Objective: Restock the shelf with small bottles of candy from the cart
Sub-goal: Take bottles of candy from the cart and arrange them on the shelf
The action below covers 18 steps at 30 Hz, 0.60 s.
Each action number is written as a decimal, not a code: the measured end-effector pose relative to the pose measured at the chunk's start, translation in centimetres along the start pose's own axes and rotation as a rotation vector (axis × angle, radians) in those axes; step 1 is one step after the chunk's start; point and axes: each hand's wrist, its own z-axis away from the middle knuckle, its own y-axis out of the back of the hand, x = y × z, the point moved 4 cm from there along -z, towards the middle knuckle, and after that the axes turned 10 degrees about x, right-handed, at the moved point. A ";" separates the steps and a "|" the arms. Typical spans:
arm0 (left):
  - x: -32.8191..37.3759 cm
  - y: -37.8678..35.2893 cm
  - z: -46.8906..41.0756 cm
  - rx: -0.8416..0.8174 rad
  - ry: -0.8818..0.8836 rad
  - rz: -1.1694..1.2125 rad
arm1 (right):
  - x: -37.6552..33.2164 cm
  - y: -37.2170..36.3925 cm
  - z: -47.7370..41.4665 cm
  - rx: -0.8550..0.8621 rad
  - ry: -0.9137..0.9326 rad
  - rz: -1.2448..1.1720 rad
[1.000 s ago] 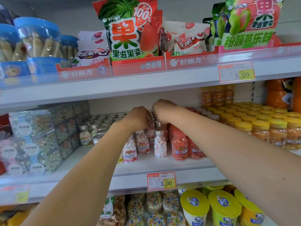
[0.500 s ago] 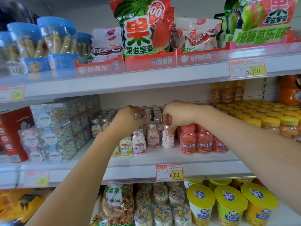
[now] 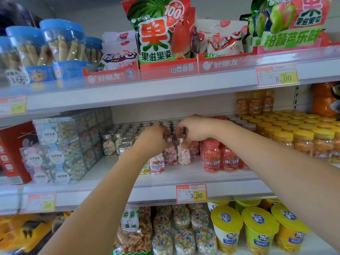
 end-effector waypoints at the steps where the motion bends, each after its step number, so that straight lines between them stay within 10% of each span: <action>1: 0.0 -0.1 -0.1 0.005 0.000 -0.009 | 0.0 0.1 0.0 0.010 -0.001 0.033; 18: 0.4 -0.6 -0.5 0.034 -0.007 -0.076 | -0.3 -0.8 -0.1 0.141 -0.049 0.080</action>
